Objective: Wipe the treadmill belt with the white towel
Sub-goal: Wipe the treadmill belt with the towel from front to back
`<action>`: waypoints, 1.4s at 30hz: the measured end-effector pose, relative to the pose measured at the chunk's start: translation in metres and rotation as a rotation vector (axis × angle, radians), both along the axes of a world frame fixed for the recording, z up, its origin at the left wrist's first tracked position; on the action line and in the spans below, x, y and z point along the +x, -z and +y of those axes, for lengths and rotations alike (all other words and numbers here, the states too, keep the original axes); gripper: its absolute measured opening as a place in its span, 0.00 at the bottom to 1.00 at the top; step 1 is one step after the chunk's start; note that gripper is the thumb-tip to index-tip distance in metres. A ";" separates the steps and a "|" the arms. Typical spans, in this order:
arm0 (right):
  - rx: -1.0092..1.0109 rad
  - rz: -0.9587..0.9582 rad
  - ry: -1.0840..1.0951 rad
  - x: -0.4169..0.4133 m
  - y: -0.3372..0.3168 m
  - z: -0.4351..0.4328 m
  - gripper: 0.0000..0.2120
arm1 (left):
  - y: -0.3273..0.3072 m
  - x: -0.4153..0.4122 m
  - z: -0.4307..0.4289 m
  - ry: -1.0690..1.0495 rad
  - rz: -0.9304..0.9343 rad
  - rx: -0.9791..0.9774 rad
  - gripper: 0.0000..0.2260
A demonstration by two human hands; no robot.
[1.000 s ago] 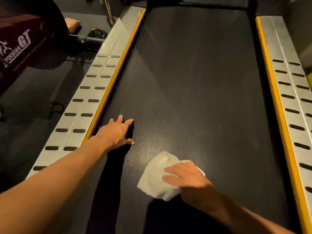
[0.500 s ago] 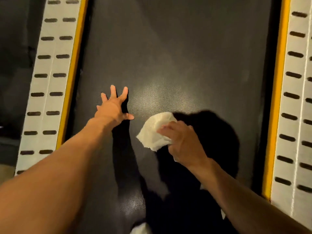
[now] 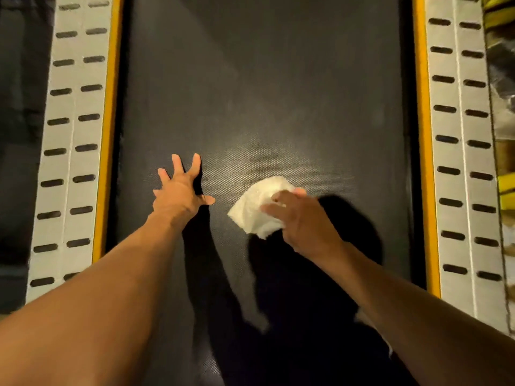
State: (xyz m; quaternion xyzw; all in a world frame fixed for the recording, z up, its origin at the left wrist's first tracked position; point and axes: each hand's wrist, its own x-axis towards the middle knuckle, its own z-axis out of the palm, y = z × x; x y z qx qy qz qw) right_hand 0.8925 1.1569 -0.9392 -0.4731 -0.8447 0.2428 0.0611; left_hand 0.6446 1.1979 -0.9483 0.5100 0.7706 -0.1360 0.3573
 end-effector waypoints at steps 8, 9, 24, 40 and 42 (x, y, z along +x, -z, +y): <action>-0.016 -0.239 0.353 0.043 0.021 0.117 0.21 | 0.006 -0.003 0.001 -0.059 -0.023 0.047 0.46; 0.011 -0.252 0.368 0.039 0.024 0.115 0.20 | 0.008 -0.004 0.002 -0.048 -0.007 0.056 0.47; 0.197 -0.073 0.201 0.035 0.009 0.076 0.20 | 0.011 0.008 -0.001 -0.075 0.024 0.121 0.46; 0.207 -0.154 0.521 0.115 0.012 0.063 0.18 | 0.014 0.041 -0.039 0.335 0.150 0.228 0.43; 0.161 -0.261 0.509 0.119 0.014 0.057 0.16 | 0.013 0.044 -0.039 0.331 0.154 0.219 0.43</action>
